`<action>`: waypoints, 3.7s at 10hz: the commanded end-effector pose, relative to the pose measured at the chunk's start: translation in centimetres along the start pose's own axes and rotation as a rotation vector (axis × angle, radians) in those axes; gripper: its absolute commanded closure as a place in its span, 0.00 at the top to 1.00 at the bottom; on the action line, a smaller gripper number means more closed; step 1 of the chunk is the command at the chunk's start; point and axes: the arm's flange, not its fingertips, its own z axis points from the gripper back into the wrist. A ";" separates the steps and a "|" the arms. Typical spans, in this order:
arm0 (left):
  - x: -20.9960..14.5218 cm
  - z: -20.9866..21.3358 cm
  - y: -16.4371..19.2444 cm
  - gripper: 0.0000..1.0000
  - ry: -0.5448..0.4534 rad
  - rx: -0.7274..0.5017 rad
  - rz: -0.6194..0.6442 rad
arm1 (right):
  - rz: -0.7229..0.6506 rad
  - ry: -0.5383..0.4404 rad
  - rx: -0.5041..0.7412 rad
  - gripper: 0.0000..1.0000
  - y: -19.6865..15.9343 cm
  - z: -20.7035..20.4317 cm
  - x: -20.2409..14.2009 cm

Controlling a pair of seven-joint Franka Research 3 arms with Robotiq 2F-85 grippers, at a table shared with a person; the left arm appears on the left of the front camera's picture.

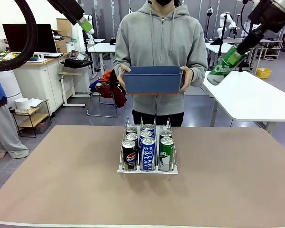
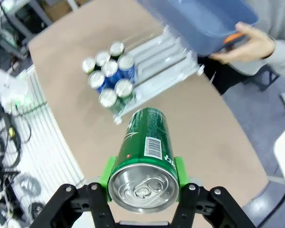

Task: Fill the beverage cans into the dispenser.
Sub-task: Place the picked Sprite in the line of the Automatic Can Dispenser with the same cans.

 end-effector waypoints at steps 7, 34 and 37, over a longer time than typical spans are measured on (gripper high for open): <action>-0.2 0.1 0.0 1.00 -0.003 -0.012 0.000 | -0.050 -0.014 -0.160 0.58 12.3 -7.5 -9.3; -0.2 0.1 0.0 1.00 -0.003 -0.012 0.000 | -0.087 0.111 -0.195 0.58 19.8 -28.5 -4.6; -0.2 0.1 0.0 1.00 -0.003 -0.012 0.000 | -0.077 0.114 -0.183 0.58 19.7 -29.9 -4.3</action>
